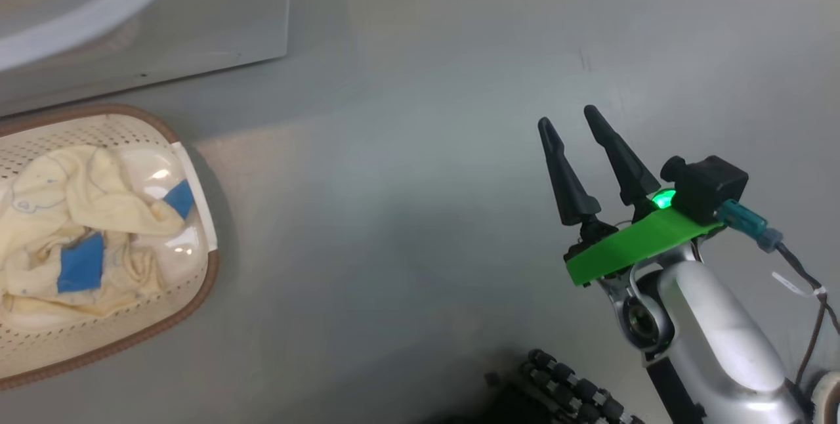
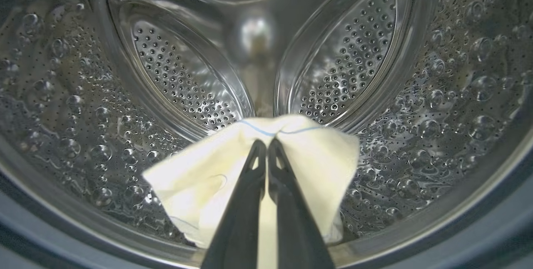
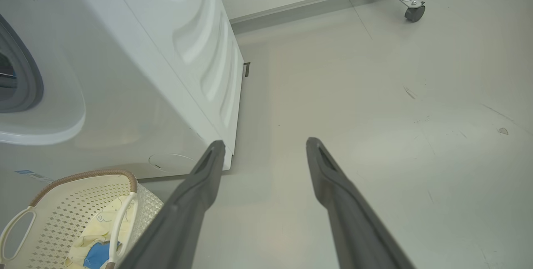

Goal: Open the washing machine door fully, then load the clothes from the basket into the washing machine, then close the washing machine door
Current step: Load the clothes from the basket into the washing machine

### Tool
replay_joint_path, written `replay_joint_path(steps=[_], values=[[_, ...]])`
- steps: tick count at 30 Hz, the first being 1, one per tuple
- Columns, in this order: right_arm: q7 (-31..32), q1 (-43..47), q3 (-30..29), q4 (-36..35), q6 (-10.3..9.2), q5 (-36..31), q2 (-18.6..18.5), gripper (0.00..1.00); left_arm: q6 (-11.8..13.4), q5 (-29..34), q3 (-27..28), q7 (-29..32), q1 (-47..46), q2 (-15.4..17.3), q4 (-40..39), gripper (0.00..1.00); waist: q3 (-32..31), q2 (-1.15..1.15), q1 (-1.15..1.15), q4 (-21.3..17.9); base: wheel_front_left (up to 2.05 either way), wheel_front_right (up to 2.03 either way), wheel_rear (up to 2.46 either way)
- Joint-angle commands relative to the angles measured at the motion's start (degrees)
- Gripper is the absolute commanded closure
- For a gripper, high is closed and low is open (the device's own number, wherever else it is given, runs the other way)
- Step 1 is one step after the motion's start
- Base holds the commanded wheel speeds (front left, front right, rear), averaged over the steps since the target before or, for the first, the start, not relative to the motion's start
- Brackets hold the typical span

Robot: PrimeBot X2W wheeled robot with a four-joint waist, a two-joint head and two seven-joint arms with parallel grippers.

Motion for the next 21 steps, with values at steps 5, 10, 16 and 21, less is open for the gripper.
replay_joint_path(steps=[5, 10, 16, 21], values=[[-0.55, -0.54, 1.9, -1.9, 0.23, 1.76, -0.26, 0.0, -0.34, -1.19, -2.34, 3.17, -9.57, 7.9, 2.15, 1.0, 3.39, 0.0, 0.0, -2.23, 0.0, 0.0, 0.0], [-0.55, -1.48, 3.13, -2.25, 0.23, 3.01, -0.26, 0.0, -0.38, -1.26, -7.37, 4.42, -16.34, 11.0, 7.33, 1.0, 5.27, 0.0, 0.0, -3.65, 0.0, 0.0, 0.0], [-0.55, -2.29, 4.27, -2.52, 0.23, 4.35, -0.26, 0.0, -0.39, -0.97, -11.53, 4.28, -21.8, 13.11, 14.87, 1.0, 6.78, 0.0, 0.0, -5.37, 0.0, 0.0, 0.0], [-0.55, -2.54, 4.77, -2.6, 0.23, 5.03, -0.26, 0.0, -0.4, -0.48, -13.87, 3.42, -24.73, 13.89, 20.7, 1.0, 7.47, 0.0, 0.0, -6.42, 0.0, 0.0, 0.0]])
